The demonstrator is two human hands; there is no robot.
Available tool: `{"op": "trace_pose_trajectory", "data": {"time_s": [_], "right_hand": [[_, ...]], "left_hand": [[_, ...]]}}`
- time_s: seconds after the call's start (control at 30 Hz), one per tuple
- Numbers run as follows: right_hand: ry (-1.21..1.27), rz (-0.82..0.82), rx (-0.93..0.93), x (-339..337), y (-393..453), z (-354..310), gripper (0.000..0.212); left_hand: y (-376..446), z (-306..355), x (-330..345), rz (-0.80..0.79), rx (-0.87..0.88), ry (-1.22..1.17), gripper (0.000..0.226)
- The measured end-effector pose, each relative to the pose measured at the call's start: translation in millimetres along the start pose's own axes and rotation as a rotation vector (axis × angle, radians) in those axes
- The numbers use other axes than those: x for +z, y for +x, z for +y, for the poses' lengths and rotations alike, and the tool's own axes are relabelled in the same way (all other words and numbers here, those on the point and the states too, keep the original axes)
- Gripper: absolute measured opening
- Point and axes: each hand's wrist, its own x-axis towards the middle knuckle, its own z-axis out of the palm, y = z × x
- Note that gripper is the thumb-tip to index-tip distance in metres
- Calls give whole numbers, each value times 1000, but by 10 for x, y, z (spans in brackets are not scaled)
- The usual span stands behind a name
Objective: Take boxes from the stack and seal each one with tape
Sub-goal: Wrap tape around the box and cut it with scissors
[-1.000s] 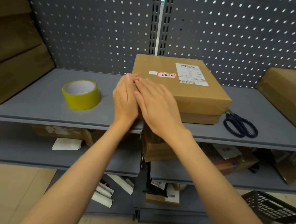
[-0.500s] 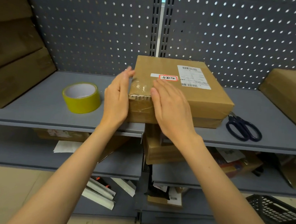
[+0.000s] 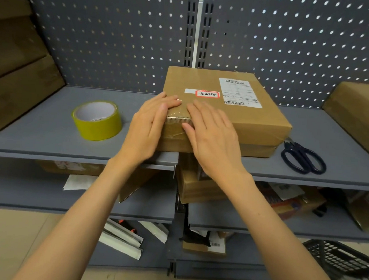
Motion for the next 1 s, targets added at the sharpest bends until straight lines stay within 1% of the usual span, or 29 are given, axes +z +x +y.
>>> {"op": "trace_pose_trajectory", "data": {"time_s": [0.1, 0.17, 0.23, 0.3, 0.37, 0.43, 0.53, 0.63, 0.7, 0.77, 0.8, 0.87, 0.93, 1.0], "right_hand": [[49, -3, 38, -18, 11, -14, 45], [79, 12, 49, -39, 6, -29, 46], [27, 7, 1, -37, -31, -21, 45], [-59, -23, -51, -24, -74, 6, 47], [-91, -38, -54, -18, -100, 35, 50], [-93, -55, -55, -22, -110, 45, 53], [-99, -89, -59, -34, -116, 55, 56], [-65, -141, -84, -76, -113, 69, 61], [42, -119, -45, -126, -119, 96, 61], [182, -15, 116, -207, -130, 162, 54], [215, 53, 215, -252, -137, 213, 50], [158, 169, 393, -323, -160, 344, 43], [97, 207, 556, -362, -181, 482, 42], [166, 192, 730, -399, -198, 592, 44]], "left_hand": [[34, 13, -50, -10, -33, 67, 48], [41, 61, -74, -24, 11, 180, 49], [10, 83, -69, -70, 83, 227, 50], [-48, 60, -54, -130, 74, 160, 49], [-86, -3, -57, -154, 59, 99, 50], [-112, -58, -86, -168, 59, 87, 56], [-119, -83, -131, -203, 87, 154, 63], [-135, -43, -160, -241, 45, 85, 59], [-157, 11, -171, -258, -26, -12, 59], [-177, 114, -146, -207, -173, -148, 66], [-169, 163, -113, -128, -283, -248, 64], [-109, 225, -8, 46, -531, -446, 54], [-19, 249, 86, 166, -730, -599, 49], [52, 294, 161, 230, -837, -707, 45]]}}
